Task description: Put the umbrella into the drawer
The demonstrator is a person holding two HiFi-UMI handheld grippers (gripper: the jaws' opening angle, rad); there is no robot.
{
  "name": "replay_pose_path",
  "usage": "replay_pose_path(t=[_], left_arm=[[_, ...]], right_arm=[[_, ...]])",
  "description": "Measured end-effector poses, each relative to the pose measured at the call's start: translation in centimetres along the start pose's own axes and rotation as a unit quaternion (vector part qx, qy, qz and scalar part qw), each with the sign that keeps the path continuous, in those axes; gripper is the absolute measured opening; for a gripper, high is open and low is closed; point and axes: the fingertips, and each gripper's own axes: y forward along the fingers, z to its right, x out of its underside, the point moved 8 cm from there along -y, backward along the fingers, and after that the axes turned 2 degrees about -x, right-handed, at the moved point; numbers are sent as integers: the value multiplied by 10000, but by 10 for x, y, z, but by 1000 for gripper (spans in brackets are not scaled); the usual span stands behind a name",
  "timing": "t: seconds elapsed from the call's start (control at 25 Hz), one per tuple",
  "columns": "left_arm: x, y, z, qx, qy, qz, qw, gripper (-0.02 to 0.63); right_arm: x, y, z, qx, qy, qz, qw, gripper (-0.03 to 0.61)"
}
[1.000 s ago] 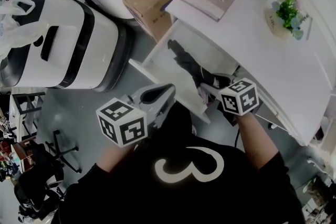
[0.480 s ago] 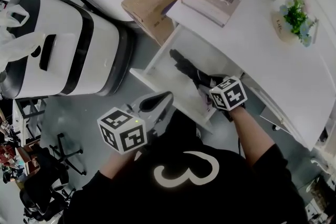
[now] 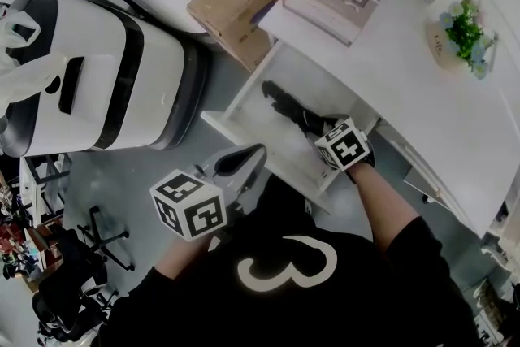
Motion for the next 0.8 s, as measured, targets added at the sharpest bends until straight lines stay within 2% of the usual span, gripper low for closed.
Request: replay_pose_path(t=[0.16,0.24,0.32,0.48,0.56,0.68,0.8], left_arm=[[3,-1,-4,-38,-44,-21,10000,7],[4,0,-5,-36,-56,-27,10000,8],[4,1,-6,-33,-59,-35,10000,8],[3,0,-7,-39,-69,-22,10000,8],[4,0,-6,-26,-67,-10,10000,8],[5,-1,-4,-3,-43,0,10000,8],[6,-4,3,21,-7,30,10000,8]], right_arm=[[2,14,-2,170,-556,-713,9958,202],[-1,21,-1,276,-881,-947,9912,206],[-3,26,0,297,-972,-1105,9887,209],[-7,31,4,164,-882,-1256,9880,237],[-7,30,5,79,-773,-1213,9896,270],[4,19,2,-52,-254,-1252,9918,285],[3,-4,-2,20,30,-717,9974,285]])
